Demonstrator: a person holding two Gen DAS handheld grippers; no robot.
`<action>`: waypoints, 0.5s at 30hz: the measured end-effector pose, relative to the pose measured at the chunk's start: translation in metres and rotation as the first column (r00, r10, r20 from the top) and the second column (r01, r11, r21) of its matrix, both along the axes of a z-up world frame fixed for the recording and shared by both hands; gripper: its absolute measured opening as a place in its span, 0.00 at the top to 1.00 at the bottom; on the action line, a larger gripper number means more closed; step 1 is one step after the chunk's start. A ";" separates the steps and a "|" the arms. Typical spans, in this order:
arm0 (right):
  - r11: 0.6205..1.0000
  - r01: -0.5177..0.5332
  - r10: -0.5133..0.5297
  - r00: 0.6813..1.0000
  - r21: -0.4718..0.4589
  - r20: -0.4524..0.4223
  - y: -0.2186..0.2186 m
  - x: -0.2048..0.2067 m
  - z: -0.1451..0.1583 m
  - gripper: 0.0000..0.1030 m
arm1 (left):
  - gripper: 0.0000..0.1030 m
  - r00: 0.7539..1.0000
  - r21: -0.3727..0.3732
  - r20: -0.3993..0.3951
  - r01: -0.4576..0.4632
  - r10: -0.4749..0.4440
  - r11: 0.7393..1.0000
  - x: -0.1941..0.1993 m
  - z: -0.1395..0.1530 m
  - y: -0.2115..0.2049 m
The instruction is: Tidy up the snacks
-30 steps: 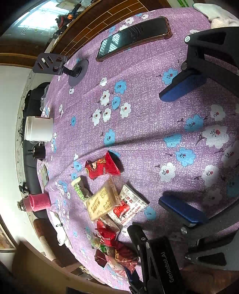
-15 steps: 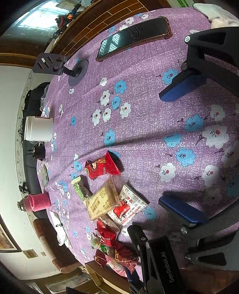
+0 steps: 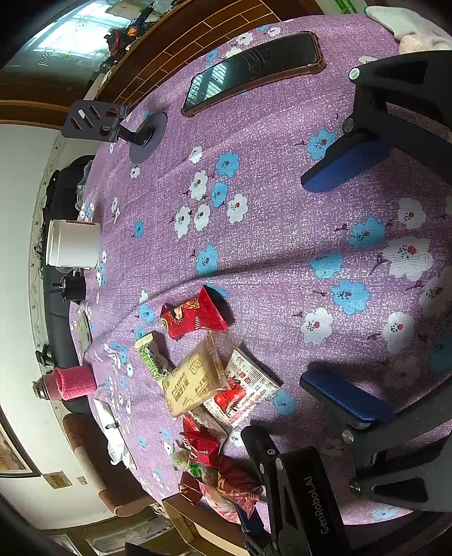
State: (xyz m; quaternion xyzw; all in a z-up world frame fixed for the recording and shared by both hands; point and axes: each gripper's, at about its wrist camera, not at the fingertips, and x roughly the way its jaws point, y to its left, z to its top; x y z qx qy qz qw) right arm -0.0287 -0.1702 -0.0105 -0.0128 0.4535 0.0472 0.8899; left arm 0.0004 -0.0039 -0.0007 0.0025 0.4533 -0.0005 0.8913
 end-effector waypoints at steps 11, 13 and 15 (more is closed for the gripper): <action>1.000 0.000 0.000 1.000 0.000 0.000 0.000 0.000 0.000 0.01 | 0.00 1.000 -0.001 -0.001 -0.002 0.002 1.000 0.000 0.000 0.000; 1.000 0.000 0.000 1.000 0.000 0.000 0.000 0.000 0.000 0.01 | 0.00 1.000 -0.003 -0.025 0.015 -0.015 1.000 0.001 0.000 0.000; 1.000 0.002 -0.002 1.000 0.002 0.000 0.000 0.001 0.000 0.01 | 0.00 0.997 -0.003 -0.061 0.037 -0.037 0.999 0.003 0.001 0.000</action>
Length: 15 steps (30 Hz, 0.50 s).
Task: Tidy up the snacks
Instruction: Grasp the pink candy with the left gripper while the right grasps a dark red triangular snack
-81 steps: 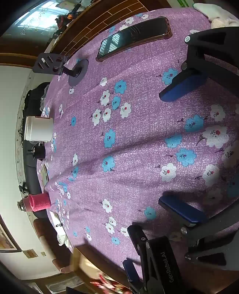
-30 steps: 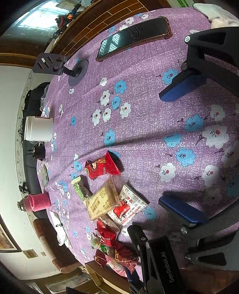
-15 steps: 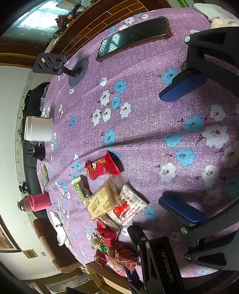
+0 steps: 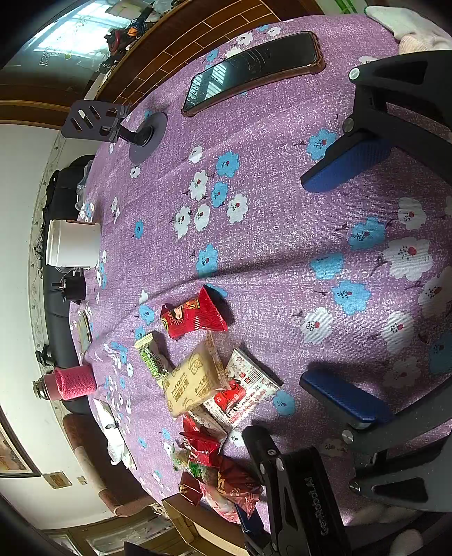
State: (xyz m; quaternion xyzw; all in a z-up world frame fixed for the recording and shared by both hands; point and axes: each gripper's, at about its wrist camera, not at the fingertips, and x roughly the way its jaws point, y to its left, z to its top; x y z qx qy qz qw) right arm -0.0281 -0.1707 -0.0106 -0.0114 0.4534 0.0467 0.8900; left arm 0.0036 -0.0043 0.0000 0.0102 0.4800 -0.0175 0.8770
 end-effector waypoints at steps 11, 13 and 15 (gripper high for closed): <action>0.998 -0.064 0.064 0.997 0.001 -0.050 0.000 -0.012 -0.001 0.01 | 0.09 0.990 -0.085 -0.018 0.137 -0.139 0.987 -0.055 0.017 0.026; 0.998 -0.065 0.065 0.997 0.000 -0.049 -0.002 -0.014 -0.001 0.01 | 0.09 0.990 -0.082 0.047 0.134 -0.131 0.988 -0.071 0.030 0.040; 0.999 -0.044 0.044 0.998 -0.008 -0.046 -0.003 -0.015 0.002 0.01 | 0.09 0.987 -0.087 0.119 0.119 -0.109 0.989 -0.084 0.045 0.059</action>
